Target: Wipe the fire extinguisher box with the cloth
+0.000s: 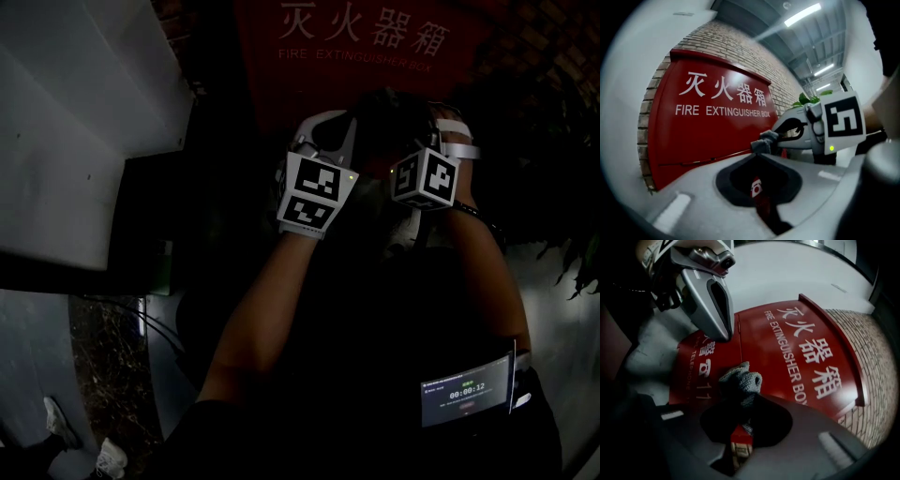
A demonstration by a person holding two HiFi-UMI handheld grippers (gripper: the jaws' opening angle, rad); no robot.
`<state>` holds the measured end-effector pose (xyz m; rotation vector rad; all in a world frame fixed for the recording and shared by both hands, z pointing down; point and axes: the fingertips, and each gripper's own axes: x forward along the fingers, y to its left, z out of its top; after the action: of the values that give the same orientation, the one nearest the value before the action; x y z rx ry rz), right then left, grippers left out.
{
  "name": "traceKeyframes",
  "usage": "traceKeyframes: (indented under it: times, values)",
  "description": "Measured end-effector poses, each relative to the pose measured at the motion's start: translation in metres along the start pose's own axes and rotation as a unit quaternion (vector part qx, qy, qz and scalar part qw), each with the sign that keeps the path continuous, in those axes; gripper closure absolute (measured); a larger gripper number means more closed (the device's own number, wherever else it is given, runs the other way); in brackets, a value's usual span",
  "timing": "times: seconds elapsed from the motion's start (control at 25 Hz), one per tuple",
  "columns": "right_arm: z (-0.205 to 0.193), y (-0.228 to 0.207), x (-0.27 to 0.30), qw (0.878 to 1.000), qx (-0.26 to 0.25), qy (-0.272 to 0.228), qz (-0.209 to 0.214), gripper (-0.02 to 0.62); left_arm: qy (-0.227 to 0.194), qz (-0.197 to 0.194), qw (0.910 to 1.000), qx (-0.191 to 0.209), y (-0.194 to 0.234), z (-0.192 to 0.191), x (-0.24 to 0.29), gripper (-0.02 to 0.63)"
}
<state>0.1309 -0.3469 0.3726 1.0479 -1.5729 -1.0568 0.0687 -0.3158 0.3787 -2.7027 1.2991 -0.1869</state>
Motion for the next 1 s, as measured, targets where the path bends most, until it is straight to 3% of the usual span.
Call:
traceKeyframes:
  times: [0.4, 0.48, 0.72, 0.88, 1.0]
  values:
    - [-0.085, -0.008, -0.014, 0.996, 0.032, 0.079, -0.004, 0.557, 0.039, 0.016, 0.9990, -0.016, 0.012, -0.034, 0.002, 0.603]
    - [-0.087, -0.010, -0.022, 0.996, 0.043, 0.083, -0.008, 0.557, 0.039, 0.021, 0.9988, -0.021, 0.017, -0.036, -0.002, 0.603]
    - [0.010, 0.008, -0.033, 1.000, 0.029, 0.003, -0.002, 0.558, 0.050, 0.069, 0.9958, -0.032, 0.039, -0.049, -0.031, 0.603]
    - [0.071, 0.018, -0.018, 0.999, 0.034, -0.034, 0.005, 0.557, 0.023, 0.099, 0.9930, -0.061, 0.055, -0.043, -0.063, 0.603]
    - [0.115, 0.026, -0.006, 0.998, 0.029, -0.061, 0.011, 0.557, 0.012, 0.120, 0.9910, -0.059, 0.072, -0.041, -0.082, 0.603]
